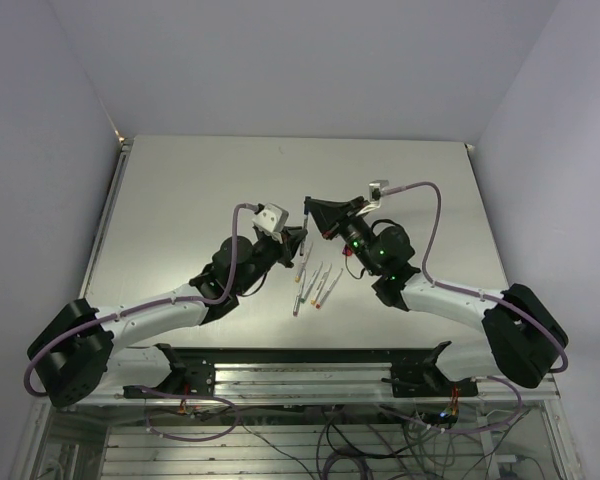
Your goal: Insert the pens into the pen caps
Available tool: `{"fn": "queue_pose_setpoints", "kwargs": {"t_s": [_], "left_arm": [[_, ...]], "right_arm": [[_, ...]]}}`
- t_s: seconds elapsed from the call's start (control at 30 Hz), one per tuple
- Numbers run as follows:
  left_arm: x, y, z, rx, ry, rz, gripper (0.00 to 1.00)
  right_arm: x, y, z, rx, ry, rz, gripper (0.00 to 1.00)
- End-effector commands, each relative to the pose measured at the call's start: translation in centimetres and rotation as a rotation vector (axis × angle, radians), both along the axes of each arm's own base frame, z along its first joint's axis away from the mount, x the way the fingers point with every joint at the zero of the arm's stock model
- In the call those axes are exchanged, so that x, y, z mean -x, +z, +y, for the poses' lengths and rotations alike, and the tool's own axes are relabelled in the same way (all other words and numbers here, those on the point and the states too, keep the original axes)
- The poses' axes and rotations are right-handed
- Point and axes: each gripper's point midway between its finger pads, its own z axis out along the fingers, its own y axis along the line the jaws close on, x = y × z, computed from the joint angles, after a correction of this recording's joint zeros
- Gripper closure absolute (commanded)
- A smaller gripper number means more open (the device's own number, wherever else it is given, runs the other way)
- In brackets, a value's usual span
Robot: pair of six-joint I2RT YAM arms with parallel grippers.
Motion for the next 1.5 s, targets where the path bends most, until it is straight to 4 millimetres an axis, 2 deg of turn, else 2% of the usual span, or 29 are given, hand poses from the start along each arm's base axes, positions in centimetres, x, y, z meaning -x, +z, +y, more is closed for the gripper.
{"fn": "queue_pose_setpoints", "kwargs": {"t_s": [0.0, 0.57, 0.73, 0.9, 1.0, 1.07, 1.17, 1.23, 1.33, 1.47], "left_arm": [[-0.5, 12.2, 0.8, 0.24, 0.051, -0.268, 0.93], [-1.8, 14.4, 3.7, 0.255, 0.136, -0.321, 0.93], [-2.1, 14.4, 3.6, 0.262, 0.115, -0.314, 0.93], [-2.4, 12.4, 2.6, 0.248, 0.09, -0.249, 0.93], [-2.6, 10.7, 2.4, 0.23, 0.091, -0.205, 0.93], [-2.7, 9.4, 2.4, 0.212, 0.094, -0.174, 0.93], [-3.1, 7.3, 2.6, 0.173, 0.122, -0.127, 0.93], [-3.6, 6.1, 3.0, 0.138, 0.157, -0.101, 0.93], [-4.6, 4.9, 3.6, 0.075, 0.217, -0.079, 0.93], [-6.6, 2.7, 4.6, -0.033, 0.314, -0.034, 0.93]], "right_arm": [[2.7, -9.0, 2.3, 0.262, 0.094, 0.196, 1.0], [4.8, -12.0, 4.3, 0.401, 0.178, 0.221, 1.0], [5.0, -12.1, 4.3, 0.397, 0.183, 0.216, 1.0], [3.4, -10.0, 4.3, 0.397, 0.117, 0.165, 1.0], [1.8, -7.4, 4.4, 0.398, 0.059, 0.113, 1.0], [0.8, -4.9, 4.2, 0.378, 0.007, 0.075, 0.99], [-0.1, -1.6, 3.2, 0.348, -0.073, 0.011, 0.9], [-0.3, -0.2, 1.9, 0.327, -0.132, -0.004, 0.84], [-0.5, 0.5, -0.4, 0.314, -0.227, 0.01, 0.77], [-0.4, -0.5, -3.8, 0.334, -0.351, 0.072, 0.73]]}}
